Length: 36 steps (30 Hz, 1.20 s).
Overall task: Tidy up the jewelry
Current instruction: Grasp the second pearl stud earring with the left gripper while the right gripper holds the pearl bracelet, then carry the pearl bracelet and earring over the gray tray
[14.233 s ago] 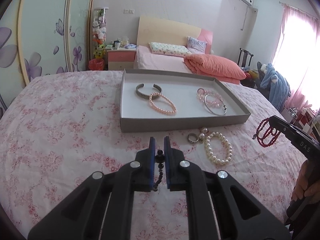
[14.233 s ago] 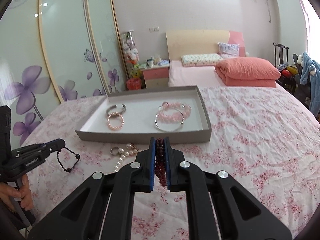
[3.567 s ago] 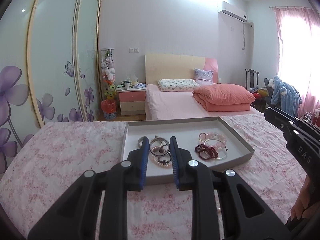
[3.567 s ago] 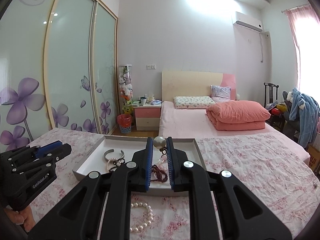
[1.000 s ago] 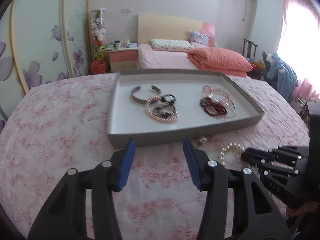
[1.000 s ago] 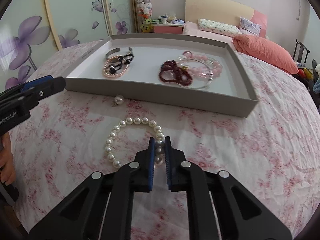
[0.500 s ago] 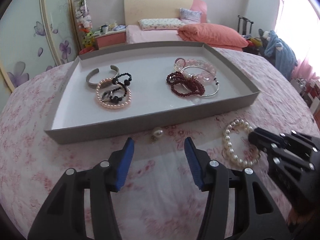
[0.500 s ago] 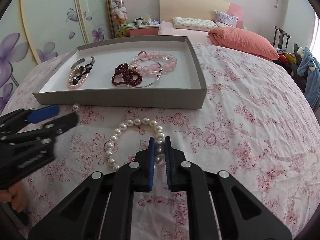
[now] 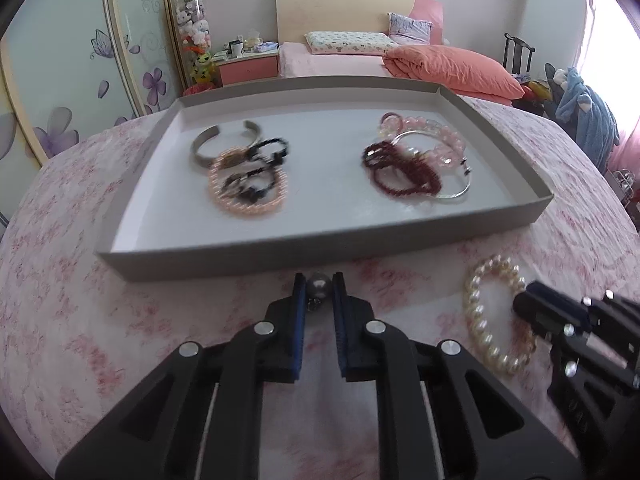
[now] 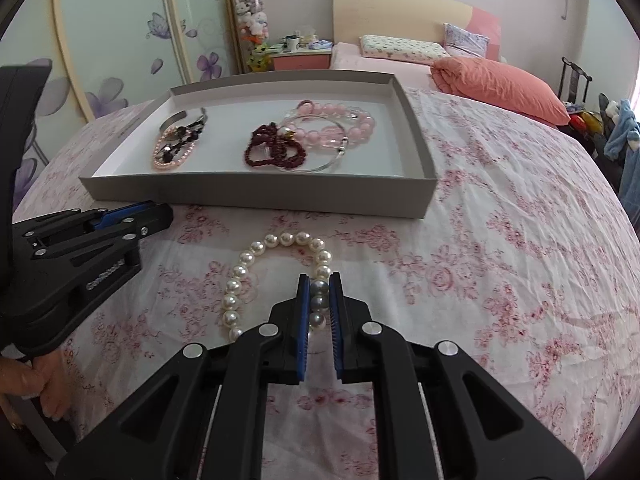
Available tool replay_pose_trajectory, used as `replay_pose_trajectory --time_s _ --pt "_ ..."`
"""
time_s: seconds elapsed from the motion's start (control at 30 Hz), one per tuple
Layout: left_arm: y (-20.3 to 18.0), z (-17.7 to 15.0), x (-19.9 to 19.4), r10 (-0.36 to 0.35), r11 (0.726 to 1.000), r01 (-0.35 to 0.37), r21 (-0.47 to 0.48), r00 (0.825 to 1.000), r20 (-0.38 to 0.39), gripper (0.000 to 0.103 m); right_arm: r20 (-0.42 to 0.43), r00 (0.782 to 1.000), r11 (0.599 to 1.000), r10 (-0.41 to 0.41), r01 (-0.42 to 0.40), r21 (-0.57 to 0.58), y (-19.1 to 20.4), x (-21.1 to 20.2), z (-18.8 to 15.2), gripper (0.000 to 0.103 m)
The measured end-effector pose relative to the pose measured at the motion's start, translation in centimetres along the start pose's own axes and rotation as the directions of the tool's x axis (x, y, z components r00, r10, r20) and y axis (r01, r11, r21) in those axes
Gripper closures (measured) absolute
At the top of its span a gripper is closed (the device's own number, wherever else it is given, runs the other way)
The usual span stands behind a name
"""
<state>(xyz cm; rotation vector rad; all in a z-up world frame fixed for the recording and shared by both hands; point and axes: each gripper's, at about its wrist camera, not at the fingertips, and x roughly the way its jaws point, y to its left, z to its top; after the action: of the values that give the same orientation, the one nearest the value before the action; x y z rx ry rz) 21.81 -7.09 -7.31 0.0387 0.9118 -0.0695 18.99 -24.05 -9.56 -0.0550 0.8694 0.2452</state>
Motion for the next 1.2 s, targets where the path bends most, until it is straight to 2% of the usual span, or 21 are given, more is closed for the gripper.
replay_pose_trajectory --time_s 0.23,0.33,0.47,1.0,1.07,1.1,1.2 --pt "4.2 -2.7 -2.0 -0.020 1.000 0.020 0.011 1.000 0.014 0.088 -0.002 1.000 0.999 0.029 -0.029 -0.029 1.4 0.4 0.3 0.092" --pt "5.1 -2.9 -2.2 -0.051 0.999 0.051 -0.011 0.999 0.015 0.088 -0.003 0.999 0.999 0.036 -0.036 -0.021 1.3 0.4 0.3 0.092" --pt "5.1 -2.9 -2.3 -0.059 0.998 0.059 -0.003 0.998 0.014 0.084 -0.003 0.999 0.999 0.043 -0.043 -0.009 1.1 0.4 0.3 0.092" --pt "4.1 -2.7 -2.1 -0.021 0.999 0.021 0.031 1.000 0.011 0.081 -0.003 1.000 0.999 0.031 -0.031 -0.018 1.3 0.5 0.3 0.092" --pt "4.1 -2.8 -2.1 -0.021 0.999 0.021 0.030 1.000 0.011 0.083 -0.003 1.000 1.000 0.024 -0.024 -0.020 1.3 0.5 0.3 0.092" --pt "4.2 -2.8 -2.1 -0.020 0.999 0.019 0.027 1.000 0.011 0.089 -0.002 1.000 1.000 0.025 -0.025 -0.015 1.3 0.5 0.3 0.092" --pt "4.5 -2.9 -2.2 -0.025 1.000 0.025 0.011 1.000 0.013 0.089 0.005 1.000 1.000 0.021 -0.021 -0.002 1.3 0.3 0.3 0.093"
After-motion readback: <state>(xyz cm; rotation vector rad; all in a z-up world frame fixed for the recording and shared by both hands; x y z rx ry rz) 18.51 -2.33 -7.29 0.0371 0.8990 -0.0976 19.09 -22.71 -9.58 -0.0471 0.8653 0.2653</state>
